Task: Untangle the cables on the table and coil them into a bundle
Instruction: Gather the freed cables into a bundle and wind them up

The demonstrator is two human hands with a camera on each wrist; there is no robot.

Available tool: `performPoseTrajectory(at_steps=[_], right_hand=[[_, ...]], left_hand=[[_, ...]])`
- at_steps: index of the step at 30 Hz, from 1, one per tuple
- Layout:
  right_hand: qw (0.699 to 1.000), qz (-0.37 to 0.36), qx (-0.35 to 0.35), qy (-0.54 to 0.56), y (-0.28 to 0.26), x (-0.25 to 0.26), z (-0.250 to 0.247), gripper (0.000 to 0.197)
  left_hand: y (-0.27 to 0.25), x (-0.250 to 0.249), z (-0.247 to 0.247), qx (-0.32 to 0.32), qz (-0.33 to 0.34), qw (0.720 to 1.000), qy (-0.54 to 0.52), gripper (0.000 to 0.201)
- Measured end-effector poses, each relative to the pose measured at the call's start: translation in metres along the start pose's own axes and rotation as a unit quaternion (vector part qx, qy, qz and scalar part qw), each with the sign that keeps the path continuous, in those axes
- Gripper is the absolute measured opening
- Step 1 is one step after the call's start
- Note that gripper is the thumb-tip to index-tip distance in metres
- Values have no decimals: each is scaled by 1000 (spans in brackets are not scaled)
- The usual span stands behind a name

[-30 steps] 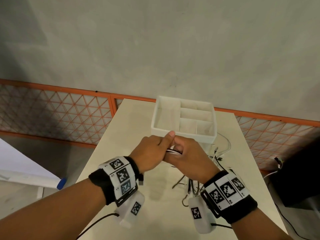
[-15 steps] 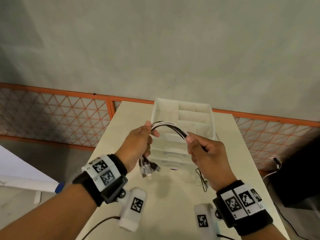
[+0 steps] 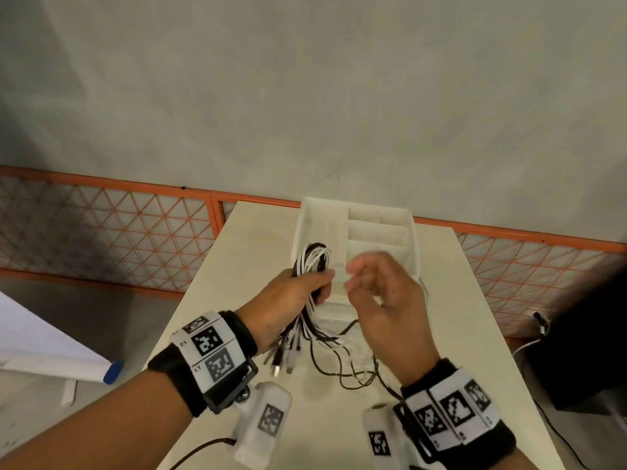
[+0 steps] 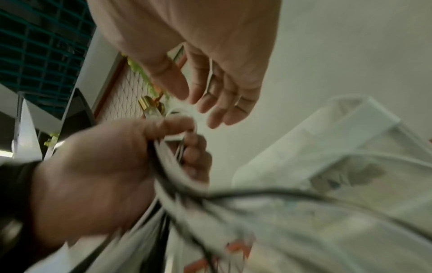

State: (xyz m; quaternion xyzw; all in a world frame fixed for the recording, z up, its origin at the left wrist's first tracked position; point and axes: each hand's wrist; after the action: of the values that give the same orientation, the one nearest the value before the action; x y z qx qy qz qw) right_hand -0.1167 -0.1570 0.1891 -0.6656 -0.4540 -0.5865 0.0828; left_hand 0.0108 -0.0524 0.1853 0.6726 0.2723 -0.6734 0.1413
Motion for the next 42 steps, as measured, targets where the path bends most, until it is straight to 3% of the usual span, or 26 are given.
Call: performPoseTrajectory(at_steps=[3, 6, 8, 10, 13, 15, 17, 18, 19, 24, 29, 31, 32, 34, 35, 36, 38, 39, 42], right_hand=[[991, -12, 118, -60, 18, 13, -6, 57], [987, 18, 157, -11, 25, 24, -5, 40], [993, 39, 114, 6, 24, 26, 0, 37], [991, 59, 102, 66, 26, 19, 7, 41], [943, 112, 230, 214, 21, -9, 15, 63], [926, 137, 338, 94, 6, -37, 20, 60], [909, 163, 376, -75, -14, -65, 23, 36], [900, 183, 371, -136, -24, -78, 22, 22], [889, 209, 362, -186, -32, -93, 20, 21], [851, 297, 240, -360, -44, -134, -2, 52], [862, 357, 16, -360, -17, -117, -31, 72], [870, 336, 0, -361, -18, -117, -35, 63], [872, 326, 32, -364, -23, -121, -34, 53], [858, 319, 165, -367, -37, -132, -32, 34], [841, 330, 237, -358, -43, -135, -31, 36], [827, 345, 290, -337, -48, -136, -29, 57], [843, 330, 325, -274, -46, -126, -24, 102], [866, 300, 321, -240, -40, -116, -21, 112], [927, 188, 297, -127, -19, -73, -8, 112]], left_hand=[[-7, -6, 3, 61, -4, 996, 64, 24], [-11, -8, 5, 97, 0, 989, 111, 36], [-12, -7, 3, 85, 11, 989, 123, 48], [-14, -8, 0, 62, 26, 992, 104, 44], [-14, -14, -7, 16, 56, 998, 37, 32], [-13, -21, -14, 2, 68, 998, -14, 37], [-12, -29, -22, -13, 76, 994, -73, 39], [-11, -33, -26, -23, 79, 993, -87, 39], [-11, -37, -30, -33, 83, 992, -95, 39], [-10, -43, -45, -89, 97, 989, -75, 41], [-4, -32, -38, -146, 98, 984, -34, 40], [0, -33, -35, -173, 101, 978, -50, 40], [2, -34, -35, -184, 103, 976, -58, 41], [3, -36, -34, -190, 105, 974, -73, 42], [4, -36, -34, -185, 105, 974, -75, 42], [4, -36, -33, -178, 104, 975, -76, 42], [3, -33, -31, -164, 100, 978, -76, 43], [3, -32, -30, -156, 95, 980, -76, 43], [1, -28, -22, -115, 90, 986, -77, 42]])
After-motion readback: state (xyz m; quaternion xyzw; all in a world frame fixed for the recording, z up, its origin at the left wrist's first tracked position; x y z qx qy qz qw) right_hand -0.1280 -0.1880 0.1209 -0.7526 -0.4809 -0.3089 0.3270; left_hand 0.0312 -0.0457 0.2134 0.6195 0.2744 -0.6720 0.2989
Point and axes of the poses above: each hand's wrist, its own y-axis towards the middle knuckle, its own z-axis out of the palm, x = y × z, and after that the axes turned 2 degrees about -z, right-handed
